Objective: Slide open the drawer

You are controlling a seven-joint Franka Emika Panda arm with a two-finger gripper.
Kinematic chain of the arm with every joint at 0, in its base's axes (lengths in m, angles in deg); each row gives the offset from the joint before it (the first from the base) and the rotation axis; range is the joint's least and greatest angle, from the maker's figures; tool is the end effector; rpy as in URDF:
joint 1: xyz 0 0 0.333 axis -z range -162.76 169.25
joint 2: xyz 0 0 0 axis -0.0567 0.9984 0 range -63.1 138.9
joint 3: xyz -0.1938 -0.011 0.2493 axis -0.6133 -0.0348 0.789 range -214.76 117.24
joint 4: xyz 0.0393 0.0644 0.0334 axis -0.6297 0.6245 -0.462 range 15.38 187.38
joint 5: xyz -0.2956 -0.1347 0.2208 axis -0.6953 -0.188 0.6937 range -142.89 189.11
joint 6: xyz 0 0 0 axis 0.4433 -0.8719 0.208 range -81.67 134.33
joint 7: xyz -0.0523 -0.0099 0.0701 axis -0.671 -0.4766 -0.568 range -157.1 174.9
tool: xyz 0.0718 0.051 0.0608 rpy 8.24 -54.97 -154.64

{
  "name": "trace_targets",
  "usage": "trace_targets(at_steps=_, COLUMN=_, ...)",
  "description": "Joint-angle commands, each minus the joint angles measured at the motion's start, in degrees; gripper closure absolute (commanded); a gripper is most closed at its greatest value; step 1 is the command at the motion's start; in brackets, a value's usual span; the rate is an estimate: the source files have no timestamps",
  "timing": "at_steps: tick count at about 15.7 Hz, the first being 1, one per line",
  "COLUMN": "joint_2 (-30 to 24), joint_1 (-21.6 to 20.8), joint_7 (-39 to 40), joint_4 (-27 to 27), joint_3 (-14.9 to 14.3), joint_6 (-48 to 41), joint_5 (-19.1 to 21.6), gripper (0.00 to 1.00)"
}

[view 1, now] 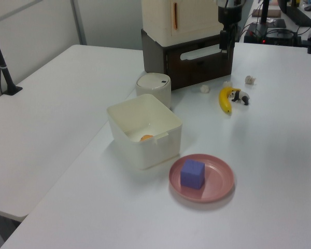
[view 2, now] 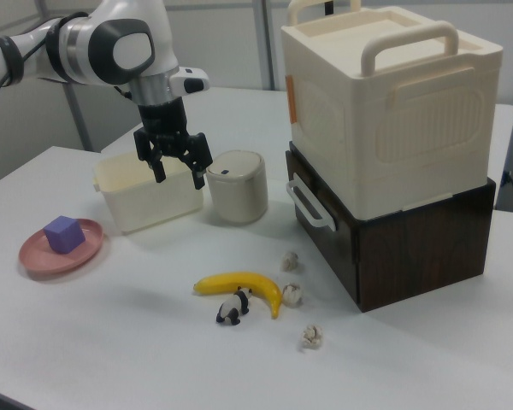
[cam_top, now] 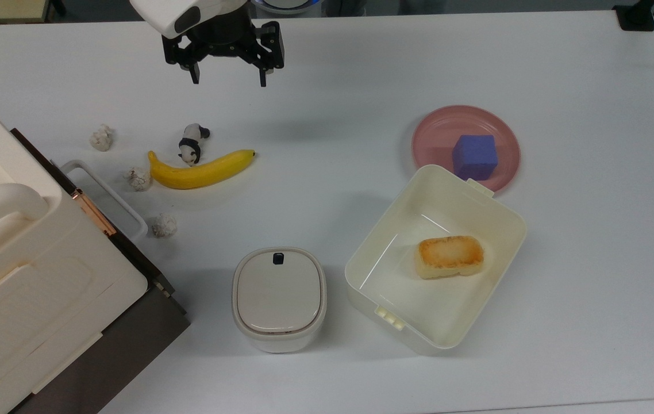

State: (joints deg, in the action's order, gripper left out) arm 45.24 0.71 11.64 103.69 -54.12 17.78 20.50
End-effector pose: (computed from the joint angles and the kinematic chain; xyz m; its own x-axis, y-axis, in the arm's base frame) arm 0.5995 -0.0308 0.5444 0.9997 0.0057 -0.0233 0.0069 -0.9984 0.0558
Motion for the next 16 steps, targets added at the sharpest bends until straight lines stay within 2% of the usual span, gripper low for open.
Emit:
trace_targets(at_steps=1, joint_2=-0.22, joint_1=-0.45, joint_7=-0.45, joint_4=-0.46, joint_3=-0.09, joint_6=-2.55, joint_5=0.15, gripper=0.0)
trace_targets(at_steps=16, joint_2=-0.22, joint_1=-0.28, joint_7=0.25, joint_4=-0.55, joint_3=-0.09, joint_6=-2.82, joint_5=0.15, gripper=0.0)
